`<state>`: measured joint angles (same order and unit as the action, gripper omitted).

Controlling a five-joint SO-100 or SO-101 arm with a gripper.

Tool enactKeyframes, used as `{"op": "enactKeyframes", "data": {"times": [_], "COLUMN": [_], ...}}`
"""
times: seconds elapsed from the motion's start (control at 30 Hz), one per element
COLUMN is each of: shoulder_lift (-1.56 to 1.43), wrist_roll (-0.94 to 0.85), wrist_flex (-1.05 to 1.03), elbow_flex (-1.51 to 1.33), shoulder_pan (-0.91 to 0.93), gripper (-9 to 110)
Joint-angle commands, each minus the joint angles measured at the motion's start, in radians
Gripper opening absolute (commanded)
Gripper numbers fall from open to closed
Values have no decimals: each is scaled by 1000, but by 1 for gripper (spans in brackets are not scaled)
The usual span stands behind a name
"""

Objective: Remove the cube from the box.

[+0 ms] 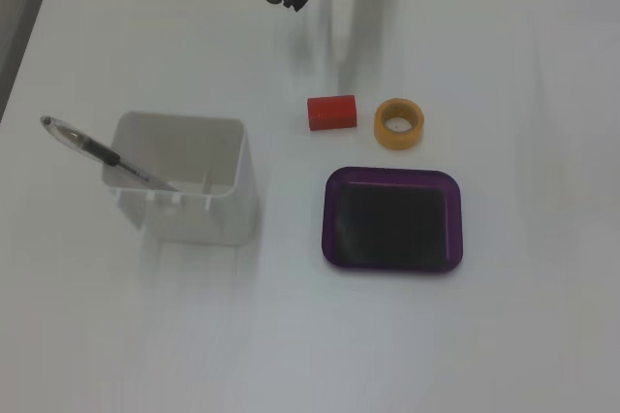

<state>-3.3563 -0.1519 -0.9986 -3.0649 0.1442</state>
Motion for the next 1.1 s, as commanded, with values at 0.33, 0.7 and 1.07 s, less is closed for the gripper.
{"op": "enactKeyframes", "data": {"times": [0.33,0.7,1.07], "shoulder_lift": [-84,-84,-84], "wrist_roll": [5,-8,-9], "wrist_flex": [-11,3,3], "elbow_flex": [-38,-40,-40], "shoulder_pan": [-8,5,5], "gripper": [0,0,0]}}
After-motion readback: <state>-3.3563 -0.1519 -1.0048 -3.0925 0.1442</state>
